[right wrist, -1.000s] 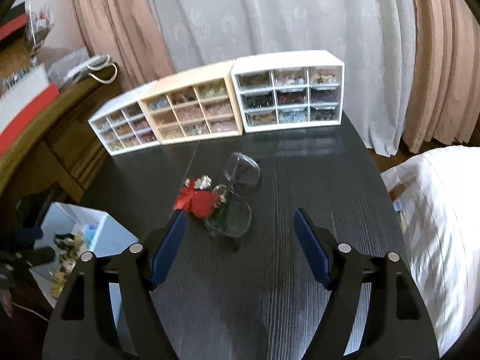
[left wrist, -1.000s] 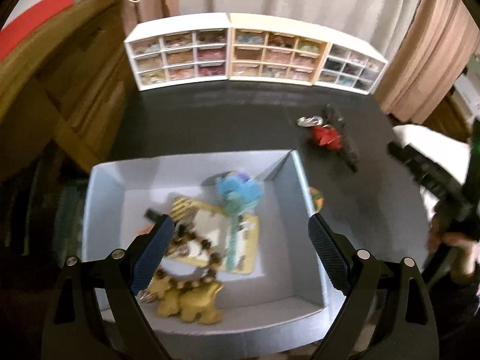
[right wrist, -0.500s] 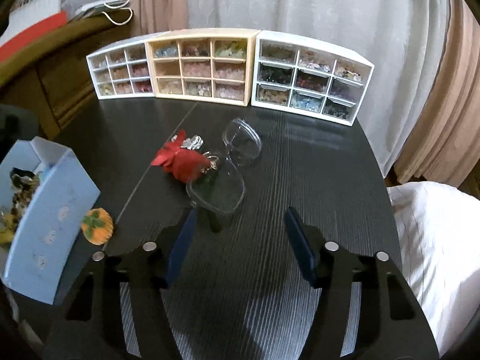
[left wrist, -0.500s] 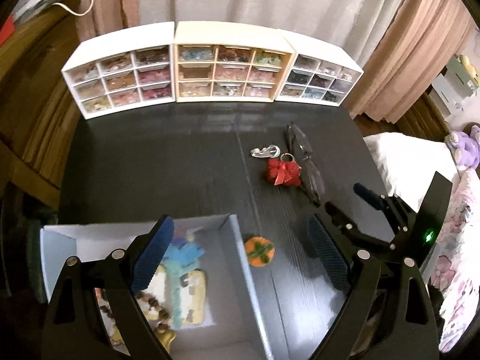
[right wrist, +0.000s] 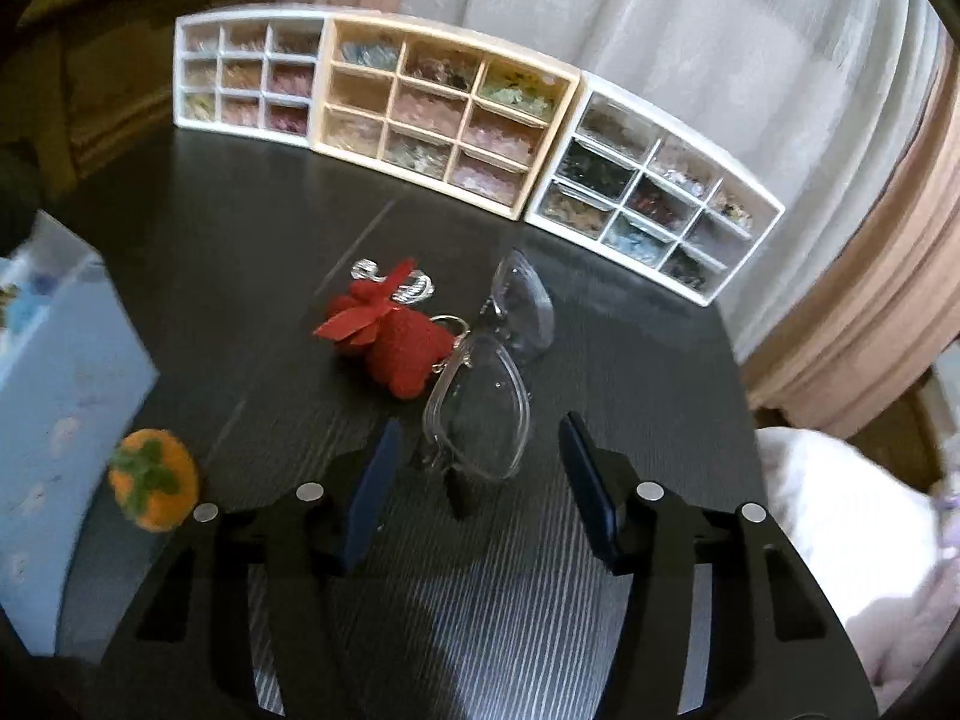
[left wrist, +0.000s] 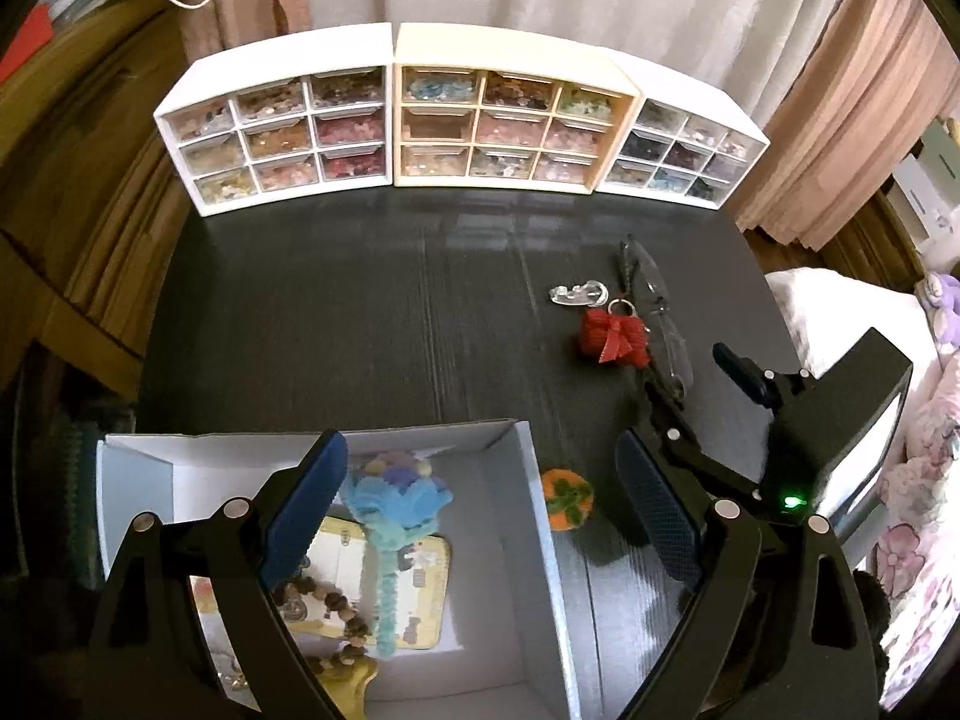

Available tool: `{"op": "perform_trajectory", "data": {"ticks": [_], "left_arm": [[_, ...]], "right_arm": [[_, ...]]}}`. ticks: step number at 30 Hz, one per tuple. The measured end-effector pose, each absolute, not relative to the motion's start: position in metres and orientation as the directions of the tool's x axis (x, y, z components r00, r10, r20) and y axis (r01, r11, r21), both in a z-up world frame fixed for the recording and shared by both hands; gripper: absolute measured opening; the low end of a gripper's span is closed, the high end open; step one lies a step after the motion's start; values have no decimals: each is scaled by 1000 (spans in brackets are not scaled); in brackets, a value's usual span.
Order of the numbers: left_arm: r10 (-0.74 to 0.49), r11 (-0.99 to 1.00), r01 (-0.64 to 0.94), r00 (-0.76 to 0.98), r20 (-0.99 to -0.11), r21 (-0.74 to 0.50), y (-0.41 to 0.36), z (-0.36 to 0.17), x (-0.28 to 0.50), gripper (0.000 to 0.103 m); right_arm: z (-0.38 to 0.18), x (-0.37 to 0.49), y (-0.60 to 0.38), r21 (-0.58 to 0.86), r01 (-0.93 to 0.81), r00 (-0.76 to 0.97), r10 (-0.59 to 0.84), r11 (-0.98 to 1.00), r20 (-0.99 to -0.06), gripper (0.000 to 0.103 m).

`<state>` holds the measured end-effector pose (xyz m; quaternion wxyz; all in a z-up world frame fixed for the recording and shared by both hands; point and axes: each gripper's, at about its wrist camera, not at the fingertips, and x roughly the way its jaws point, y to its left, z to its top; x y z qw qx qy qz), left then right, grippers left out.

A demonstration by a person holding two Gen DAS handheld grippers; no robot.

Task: Organize jewelry
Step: 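Lower the right tool onto the clear eyeglasses and close on the frame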

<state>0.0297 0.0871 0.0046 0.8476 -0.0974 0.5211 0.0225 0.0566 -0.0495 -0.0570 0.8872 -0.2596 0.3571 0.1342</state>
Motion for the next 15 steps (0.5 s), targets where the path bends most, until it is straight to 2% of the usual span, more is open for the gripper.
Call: {"op": "perform_trajectory", "data": {"ticks": [4,8,10,12,15], "left_arm": [[-65,980,-138,459,-886,-143,88,5,29,91],[-62,980,-141,457,-887,-142,89,5,29,91],[-60,980,-142,454,-889,-139,90,4,29,91],[-60,981,-138,448,-892,-135,90,3,30,91],[-52,983,-135,440,-896,-123,89,2,31,91]], "right_arm": [[-63,59,-38,-445,-366,732,-43,817,-680,49],[-70,63,-30,-486,-337,741,-92,806,-665,40],[-71,66,-28,-494,-329,742,-103,805,-662,37],[-72,67,-27,-483,-332,734,-100,811,-672,28],[-71,66,-29,-459,-322,731,-90,828,-677,27]]}}
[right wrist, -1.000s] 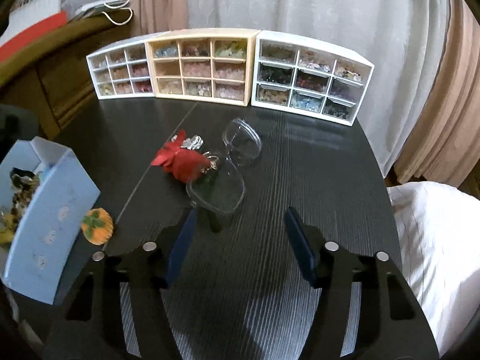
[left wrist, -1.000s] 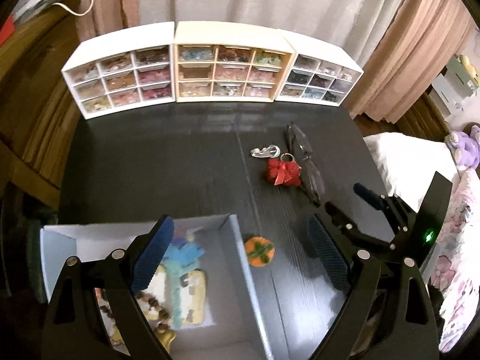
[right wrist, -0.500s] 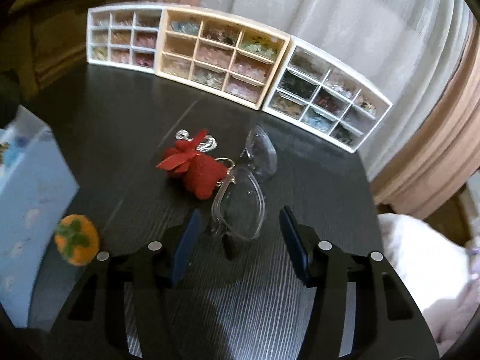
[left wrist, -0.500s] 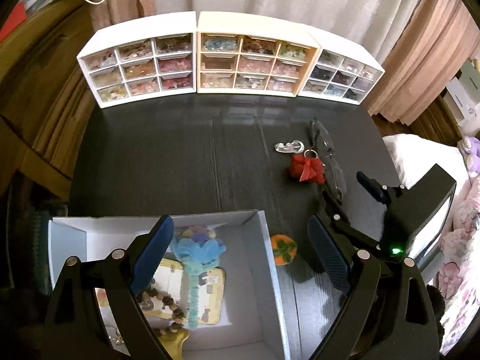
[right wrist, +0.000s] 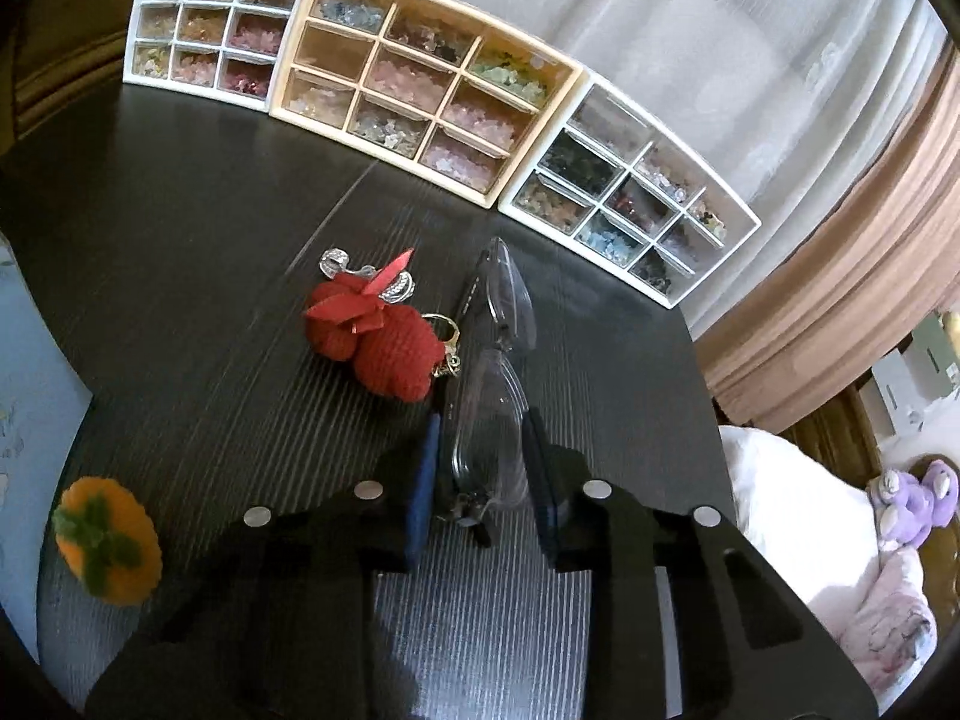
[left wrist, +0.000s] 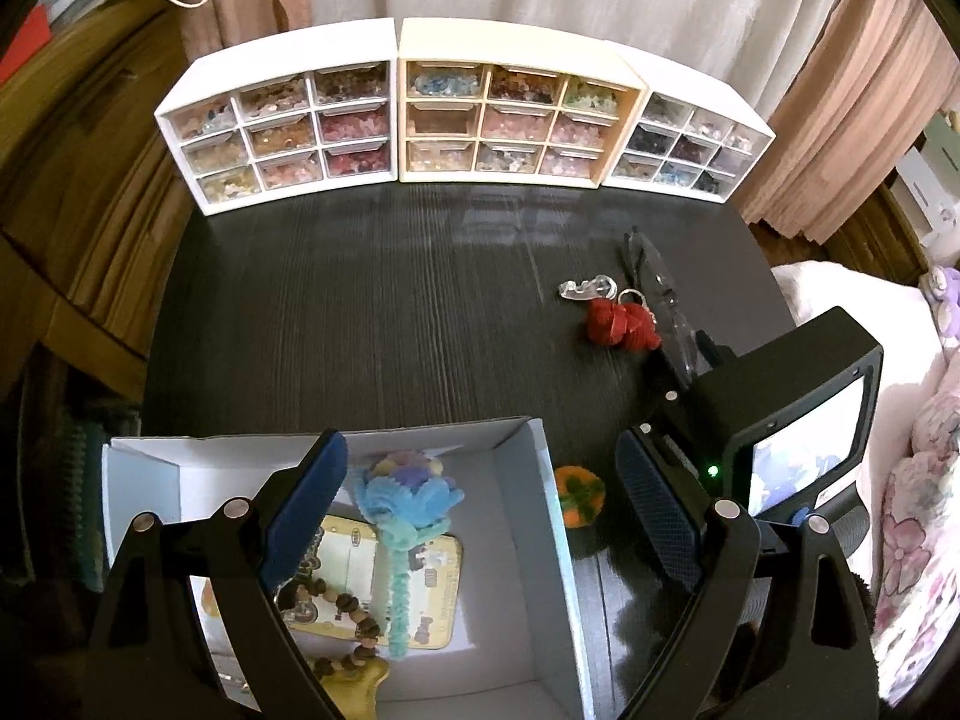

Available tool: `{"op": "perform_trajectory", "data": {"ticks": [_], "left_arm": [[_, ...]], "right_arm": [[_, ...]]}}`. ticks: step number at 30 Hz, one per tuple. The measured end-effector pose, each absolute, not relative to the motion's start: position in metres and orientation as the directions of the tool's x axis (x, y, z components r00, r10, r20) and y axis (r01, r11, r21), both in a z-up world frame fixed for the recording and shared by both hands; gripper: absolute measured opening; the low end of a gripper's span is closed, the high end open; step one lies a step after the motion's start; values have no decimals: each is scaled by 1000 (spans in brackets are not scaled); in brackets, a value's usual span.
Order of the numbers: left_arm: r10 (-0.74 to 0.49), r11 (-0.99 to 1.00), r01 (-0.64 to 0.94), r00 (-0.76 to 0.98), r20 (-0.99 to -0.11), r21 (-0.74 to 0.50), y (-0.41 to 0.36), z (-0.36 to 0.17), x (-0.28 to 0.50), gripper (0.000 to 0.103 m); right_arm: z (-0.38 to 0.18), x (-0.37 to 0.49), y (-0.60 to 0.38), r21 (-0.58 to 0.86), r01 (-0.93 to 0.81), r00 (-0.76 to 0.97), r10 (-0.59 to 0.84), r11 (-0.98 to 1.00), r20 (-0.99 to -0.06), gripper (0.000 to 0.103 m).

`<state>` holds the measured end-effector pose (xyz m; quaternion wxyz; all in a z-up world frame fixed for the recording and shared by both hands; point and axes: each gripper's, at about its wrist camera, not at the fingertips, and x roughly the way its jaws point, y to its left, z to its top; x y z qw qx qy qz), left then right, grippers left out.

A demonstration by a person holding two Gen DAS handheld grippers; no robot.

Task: Organize jewelry
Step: 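Lower the right tool onto the clear eyeglasses and close on the frame, then close the left tool on the red knitted bear keychain while the right tool lifts the eyeglasses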

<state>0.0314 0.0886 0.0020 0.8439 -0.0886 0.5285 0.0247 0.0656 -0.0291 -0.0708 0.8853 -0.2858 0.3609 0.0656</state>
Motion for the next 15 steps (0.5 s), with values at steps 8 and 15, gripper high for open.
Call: {"op": "perform_trajectory", "data": {"ticks": [8,15], "left_arm": [[-55,985,-122,430,-901,-119,81,0,39,91],[-147,977,-82,411,-900,-197,62,-5,63,91]], "right_arm": [[-48,81,-78,-105,-266,637,93,958,-765,26],[-38,94,-141,253,-158,579,297,954,-759,25]]}}
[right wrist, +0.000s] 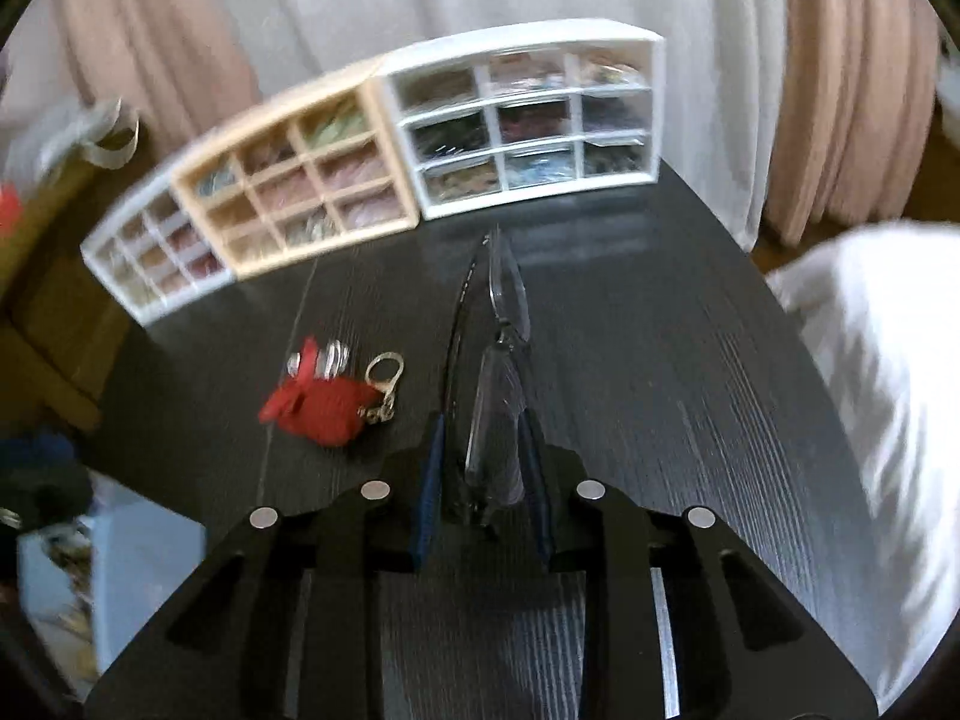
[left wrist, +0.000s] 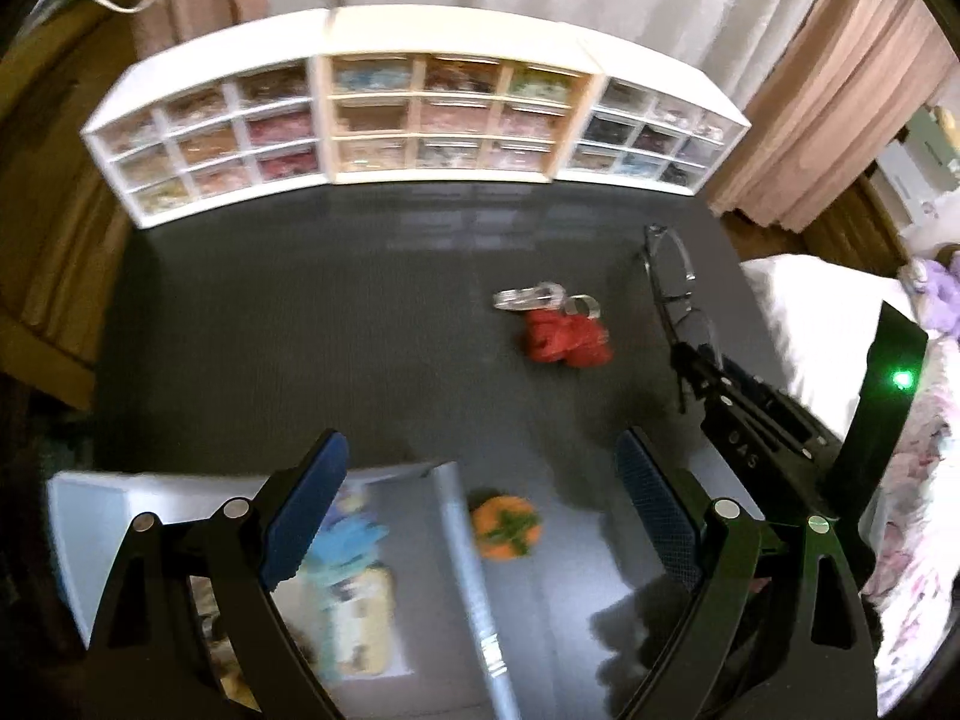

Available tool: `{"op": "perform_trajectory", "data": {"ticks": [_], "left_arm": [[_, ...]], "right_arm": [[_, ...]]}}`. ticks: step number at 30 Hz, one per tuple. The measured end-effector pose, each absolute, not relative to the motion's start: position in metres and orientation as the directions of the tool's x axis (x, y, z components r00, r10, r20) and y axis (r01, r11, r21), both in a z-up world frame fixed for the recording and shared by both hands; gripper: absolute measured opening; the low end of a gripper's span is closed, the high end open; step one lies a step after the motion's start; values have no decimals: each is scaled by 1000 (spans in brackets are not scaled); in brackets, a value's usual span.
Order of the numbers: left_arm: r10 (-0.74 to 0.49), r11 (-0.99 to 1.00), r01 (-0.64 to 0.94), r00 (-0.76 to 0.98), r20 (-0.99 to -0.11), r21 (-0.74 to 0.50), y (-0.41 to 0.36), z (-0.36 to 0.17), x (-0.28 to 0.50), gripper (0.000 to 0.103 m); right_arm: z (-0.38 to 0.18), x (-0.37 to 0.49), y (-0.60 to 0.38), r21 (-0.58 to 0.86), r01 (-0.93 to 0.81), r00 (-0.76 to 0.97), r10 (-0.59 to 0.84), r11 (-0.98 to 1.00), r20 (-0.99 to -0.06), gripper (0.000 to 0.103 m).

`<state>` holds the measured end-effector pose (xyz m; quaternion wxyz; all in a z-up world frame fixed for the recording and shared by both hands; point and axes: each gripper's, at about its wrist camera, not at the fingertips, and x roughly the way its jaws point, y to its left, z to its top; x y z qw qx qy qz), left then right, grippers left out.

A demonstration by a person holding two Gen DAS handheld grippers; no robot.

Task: Organize jewelry
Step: 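Close the left tool on the red knitted bear keychain while the right tool lifts the eyeglasses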

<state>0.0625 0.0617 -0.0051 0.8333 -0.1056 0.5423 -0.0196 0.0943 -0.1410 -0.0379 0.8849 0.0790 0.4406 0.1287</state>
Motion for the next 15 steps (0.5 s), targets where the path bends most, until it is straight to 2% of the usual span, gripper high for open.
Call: {"op": "perform_trajectory", "data": {"ticks": [5,15], "left_arm": [[-164,979,-50,371,-914,-196,37,-15,95,91],[-57,994,-77,221,-974,-75,6,-72,149,91]], "right_arm": [[-42,97,-160,351,-126,566,357,928,-743,24],[-42,96,-181,410,-124,565,404,904,-720,24]]}}
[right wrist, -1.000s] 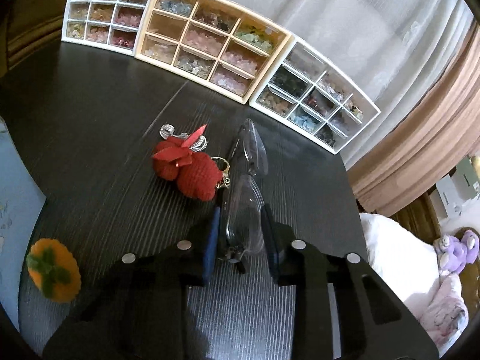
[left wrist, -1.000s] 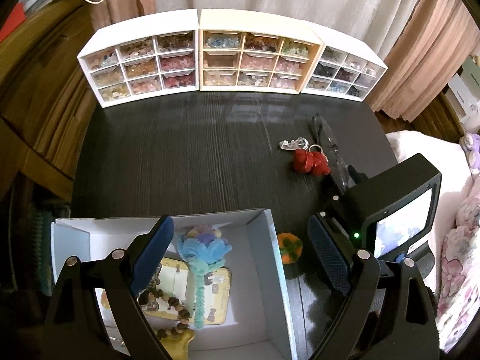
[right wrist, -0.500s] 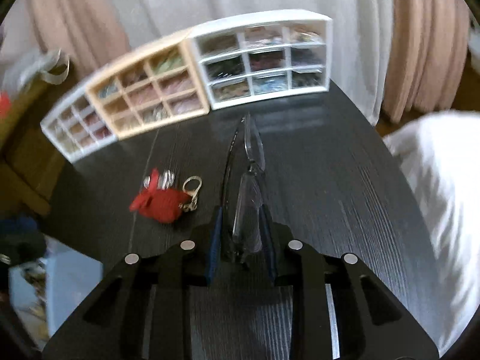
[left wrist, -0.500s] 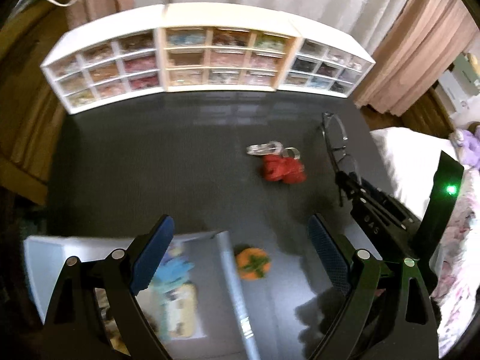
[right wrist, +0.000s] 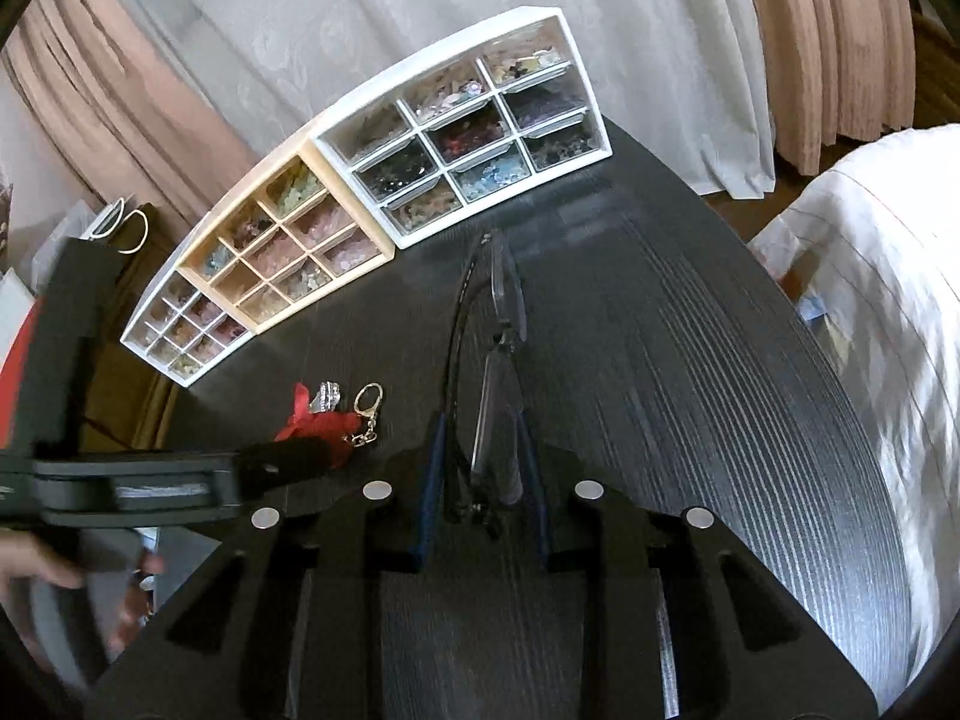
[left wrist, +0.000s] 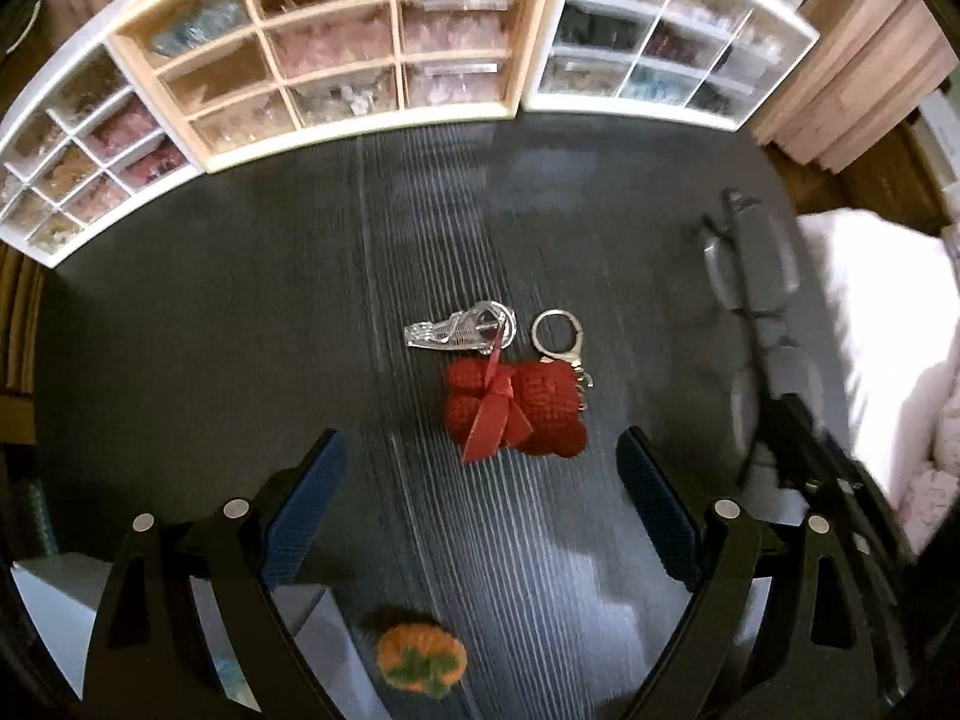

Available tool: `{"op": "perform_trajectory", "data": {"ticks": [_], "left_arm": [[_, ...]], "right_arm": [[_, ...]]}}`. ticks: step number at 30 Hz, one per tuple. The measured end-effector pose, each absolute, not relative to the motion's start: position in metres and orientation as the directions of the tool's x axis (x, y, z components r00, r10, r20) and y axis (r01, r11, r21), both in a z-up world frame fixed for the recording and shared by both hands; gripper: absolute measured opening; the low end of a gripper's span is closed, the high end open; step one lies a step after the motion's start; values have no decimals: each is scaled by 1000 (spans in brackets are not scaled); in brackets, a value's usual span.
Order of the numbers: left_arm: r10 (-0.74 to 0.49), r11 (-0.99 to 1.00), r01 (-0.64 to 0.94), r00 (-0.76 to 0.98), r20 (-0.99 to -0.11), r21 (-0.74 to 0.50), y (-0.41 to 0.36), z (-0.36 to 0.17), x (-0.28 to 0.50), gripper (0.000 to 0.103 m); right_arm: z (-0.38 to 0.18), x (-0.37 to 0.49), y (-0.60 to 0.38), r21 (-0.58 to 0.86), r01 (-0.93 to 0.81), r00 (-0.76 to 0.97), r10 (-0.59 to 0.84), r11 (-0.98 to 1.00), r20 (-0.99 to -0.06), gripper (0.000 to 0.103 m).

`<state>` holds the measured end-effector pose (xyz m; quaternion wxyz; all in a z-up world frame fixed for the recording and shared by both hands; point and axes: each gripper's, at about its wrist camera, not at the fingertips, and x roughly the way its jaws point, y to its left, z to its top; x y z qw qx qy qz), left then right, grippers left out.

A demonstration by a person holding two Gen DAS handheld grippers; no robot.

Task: Organize jewelry
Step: 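Close the left tool on the red knitted bear keychain while the right tool lifts the eyeglasses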

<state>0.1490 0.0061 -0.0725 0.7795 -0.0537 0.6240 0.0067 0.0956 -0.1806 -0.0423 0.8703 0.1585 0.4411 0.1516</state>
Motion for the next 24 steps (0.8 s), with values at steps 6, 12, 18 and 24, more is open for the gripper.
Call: {"op": "perform_trajectory", "data": {"ticks": [6,12,18,24], "left_arm": [[5,996,-88,230,-973,-16,-1,-91,156,91],[21,999,-50,265,-964,8,-11,-85,157,66],[27,1000,-20,283,-959,23,-18,-82,162,50],[19,1000,-15,287,-958,15,-10,-83,158,50]], "right_arm": [[-46,96,-183,422,-138,556,423,896,-715,24],[-46,96,-181,410,-152,560,420,899,-714,24],[-46,94,-183,415,-156,559,426,897,-711,24],[-41,92,-187,449,-153,564,451,880,-692,24]]}}
